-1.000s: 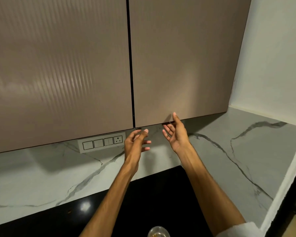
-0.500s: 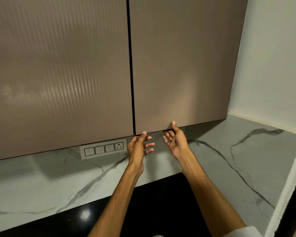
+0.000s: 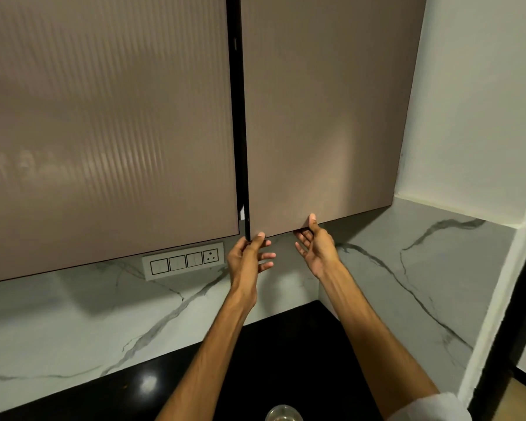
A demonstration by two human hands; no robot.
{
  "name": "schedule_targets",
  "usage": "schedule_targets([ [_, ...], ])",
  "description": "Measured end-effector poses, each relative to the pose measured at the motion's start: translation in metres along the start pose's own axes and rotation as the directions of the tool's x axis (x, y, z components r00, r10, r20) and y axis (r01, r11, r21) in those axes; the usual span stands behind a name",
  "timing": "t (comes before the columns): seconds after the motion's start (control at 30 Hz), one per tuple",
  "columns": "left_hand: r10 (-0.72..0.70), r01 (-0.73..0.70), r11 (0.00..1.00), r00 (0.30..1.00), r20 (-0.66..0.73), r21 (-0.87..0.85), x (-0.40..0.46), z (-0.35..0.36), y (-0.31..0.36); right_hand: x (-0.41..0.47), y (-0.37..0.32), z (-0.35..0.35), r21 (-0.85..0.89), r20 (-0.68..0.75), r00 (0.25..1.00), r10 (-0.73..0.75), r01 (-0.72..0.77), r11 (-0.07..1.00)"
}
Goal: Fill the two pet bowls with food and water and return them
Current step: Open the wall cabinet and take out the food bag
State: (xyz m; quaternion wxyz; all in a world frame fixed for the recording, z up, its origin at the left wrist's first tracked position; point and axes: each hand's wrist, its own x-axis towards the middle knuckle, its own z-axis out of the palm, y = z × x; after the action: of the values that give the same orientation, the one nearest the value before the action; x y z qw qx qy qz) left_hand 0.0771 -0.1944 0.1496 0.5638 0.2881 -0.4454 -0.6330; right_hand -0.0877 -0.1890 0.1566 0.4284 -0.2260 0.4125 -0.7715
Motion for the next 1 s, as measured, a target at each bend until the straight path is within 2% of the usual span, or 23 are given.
schedule_targets([
  [0.47, 0.216, -0.249, 0.941, 0.963, 0.161, 0.229, -0.052, 0.005, -0.002, -0.035, -0.011, -0.028, 0.072, -0.024, 1.000, -0.007, 0.009, 0.997],
  [1.0, 0.313, -0.419, 0.839, 0.893, 0.322, 0.346, -0.112, 0.038, -0.010, -0.081, -0.035, -0.061, 0.168, -0.068, 0.998, -0.011, 0.023, 0.986],
])
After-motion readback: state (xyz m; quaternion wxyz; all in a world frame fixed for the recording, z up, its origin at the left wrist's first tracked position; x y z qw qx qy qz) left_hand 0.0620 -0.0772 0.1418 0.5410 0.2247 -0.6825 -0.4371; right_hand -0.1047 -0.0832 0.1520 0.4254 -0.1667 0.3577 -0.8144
